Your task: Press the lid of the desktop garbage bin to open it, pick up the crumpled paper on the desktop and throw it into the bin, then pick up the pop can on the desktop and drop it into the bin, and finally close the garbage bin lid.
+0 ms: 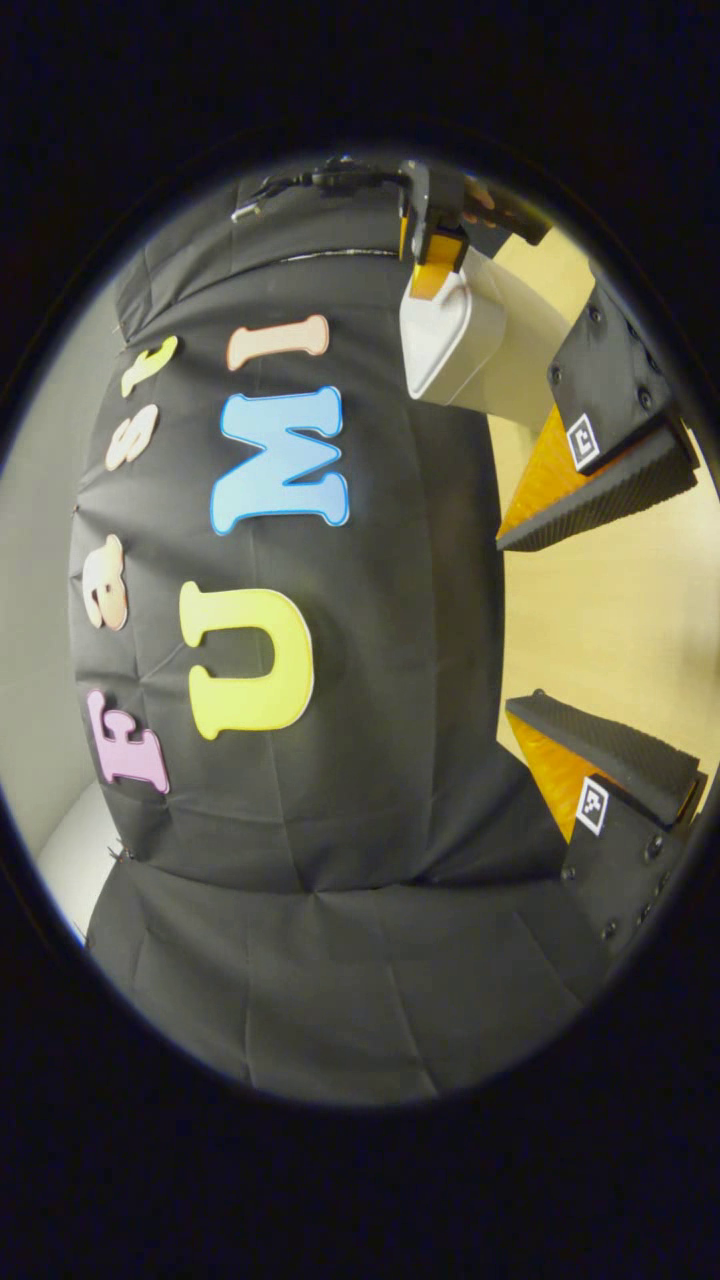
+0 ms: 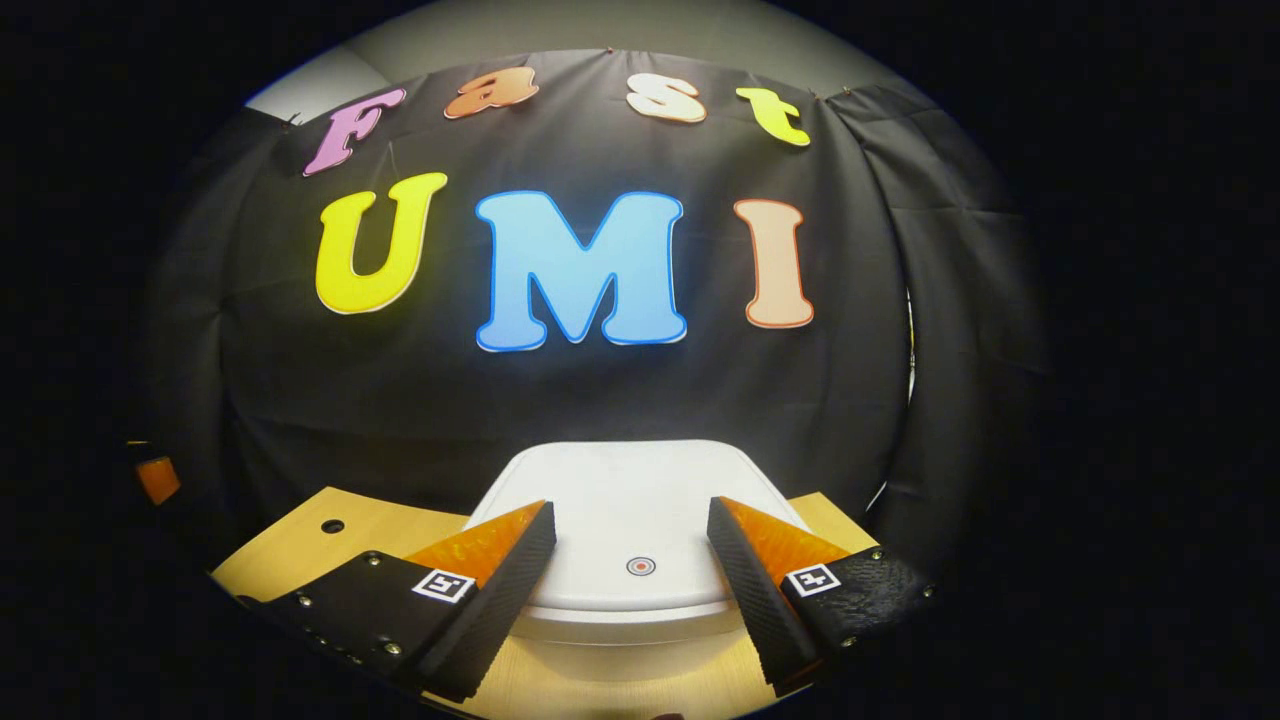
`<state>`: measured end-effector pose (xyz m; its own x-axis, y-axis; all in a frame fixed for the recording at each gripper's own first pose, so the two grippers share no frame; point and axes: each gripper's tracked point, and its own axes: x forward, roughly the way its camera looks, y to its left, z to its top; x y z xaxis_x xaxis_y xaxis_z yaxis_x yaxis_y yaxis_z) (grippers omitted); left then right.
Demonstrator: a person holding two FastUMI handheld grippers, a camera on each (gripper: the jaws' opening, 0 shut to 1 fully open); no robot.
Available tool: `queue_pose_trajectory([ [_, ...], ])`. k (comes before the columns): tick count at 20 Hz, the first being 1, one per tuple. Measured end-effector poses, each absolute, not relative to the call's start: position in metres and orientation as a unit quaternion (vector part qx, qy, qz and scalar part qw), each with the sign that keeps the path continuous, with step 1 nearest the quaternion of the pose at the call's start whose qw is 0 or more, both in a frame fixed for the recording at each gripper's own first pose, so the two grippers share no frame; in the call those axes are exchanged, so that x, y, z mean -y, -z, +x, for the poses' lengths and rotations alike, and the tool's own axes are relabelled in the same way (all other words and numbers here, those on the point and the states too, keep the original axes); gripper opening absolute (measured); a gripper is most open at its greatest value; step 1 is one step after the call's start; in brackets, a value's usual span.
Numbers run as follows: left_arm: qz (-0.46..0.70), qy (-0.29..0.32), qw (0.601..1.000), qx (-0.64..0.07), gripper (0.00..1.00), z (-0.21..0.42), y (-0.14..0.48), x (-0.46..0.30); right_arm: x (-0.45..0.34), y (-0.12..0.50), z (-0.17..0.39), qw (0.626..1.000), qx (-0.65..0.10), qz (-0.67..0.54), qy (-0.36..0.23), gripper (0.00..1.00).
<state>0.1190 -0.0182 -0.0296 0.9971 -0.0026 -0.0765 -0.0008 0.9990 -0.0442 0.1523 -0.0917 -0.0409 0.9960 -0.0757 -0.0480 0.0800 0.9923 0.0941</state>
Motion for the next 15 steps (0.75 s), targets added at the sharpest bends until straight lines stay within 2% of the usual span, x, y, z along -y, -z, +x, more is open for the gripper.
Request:
queue_pose_trajectory([
  [5, -0.025, 0.015, 0.999, -0.013, 1.0, 0.122, 0.002, 0.024, 0.065, 0.0, 0.119, 0.999, 0.019, 0.034, 0.023, 0.97],
  [6, -0.026, 0.018, 0.999, -0.01, 0.84, 0.12, 0.0, 0.024, 0.059, -0.002, 0.114, 0.999, 0.021, 0.034, 0.019, 0.97],
  [8, -0.026, 0.026, 0.999, -0.007, 1.0, 0.116, -0.003, 0.028, 0.051, -0.003, 0.104, 0.999, 0.021, 0.039, 0.013, 0.97],
  [9, -0.026, 0.031, 0.999, -0.005, 0.95, 0.115, -0.004, 0.03, 0.048, -0.002, 0.099, 0.999, 0.02, 0.043, 0.013, 0.97],
  [15, -0.031, 0.055, 0.998, -0.003, 0.95, 0.112, -0.004, 0.034, 0.04, 0.001, 0.074, 0.998, 0.014, 0.051, 0.019, 0.97],
])
